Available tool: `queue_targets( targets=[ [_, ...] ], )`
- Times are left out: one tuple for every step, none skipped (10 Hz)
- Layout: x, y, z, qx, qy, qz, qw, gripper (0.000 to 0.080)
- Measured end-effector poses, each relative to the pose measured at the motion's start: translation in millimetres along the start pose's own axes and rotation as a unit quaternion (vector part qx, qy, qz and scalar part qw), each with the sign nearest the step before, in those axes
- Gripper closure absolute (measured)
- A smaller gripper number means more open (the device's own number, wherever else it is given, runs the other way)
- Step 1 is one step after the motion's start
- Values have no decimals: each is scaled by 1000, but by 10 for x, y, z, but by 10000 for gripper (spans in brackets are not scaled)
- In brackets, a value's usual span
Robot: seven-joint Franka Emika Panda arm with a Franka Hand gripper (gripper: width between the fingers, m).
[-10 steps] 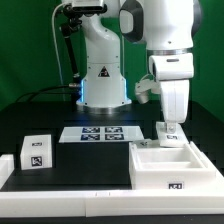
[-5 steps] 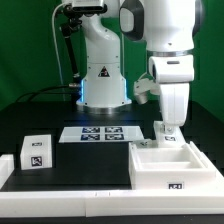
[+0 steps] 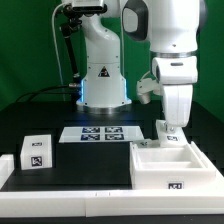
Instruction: Assemble cabinet
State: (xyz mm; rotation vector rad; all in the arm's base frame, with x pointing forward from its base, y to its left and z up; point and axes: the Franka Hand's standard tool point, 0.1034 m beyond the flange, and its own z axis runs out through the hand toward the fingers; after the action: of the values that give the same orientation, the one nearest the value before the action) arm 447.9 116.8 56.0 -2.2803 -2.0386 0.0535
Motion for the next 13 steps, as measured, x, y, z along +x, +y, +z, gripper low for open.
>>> queue_targets(
  targets=[
    [9,-26,-16,-1,-1,-1,1000,729],
    [29,-27,-33,-2,-1,-2,1000,729],
    [31,-23,-39,-2,-1,-2,1000,729],
    [36,-8,-49,-3,-1,-2,1000,729],
    [42,16,-63,-5,0,-2,1000,729],
    [40,45,-75,-7,0,-1,1000,729],
    [20,61,-71,-7,1,1,1000,729],
    [-1,75,-66,-6,1,4,1000,729],
    [-12,102,-76,-8,2,6,1000,729],
    [-15,114,-74,-8,2,7,1000,729],
    [-6,138,-76,-9,3,9,1000,729],
    [0,143,-77,-9,3,10,1000,729],
    [-3,139,-75,-9,3,10,1000,729]
  ],
)
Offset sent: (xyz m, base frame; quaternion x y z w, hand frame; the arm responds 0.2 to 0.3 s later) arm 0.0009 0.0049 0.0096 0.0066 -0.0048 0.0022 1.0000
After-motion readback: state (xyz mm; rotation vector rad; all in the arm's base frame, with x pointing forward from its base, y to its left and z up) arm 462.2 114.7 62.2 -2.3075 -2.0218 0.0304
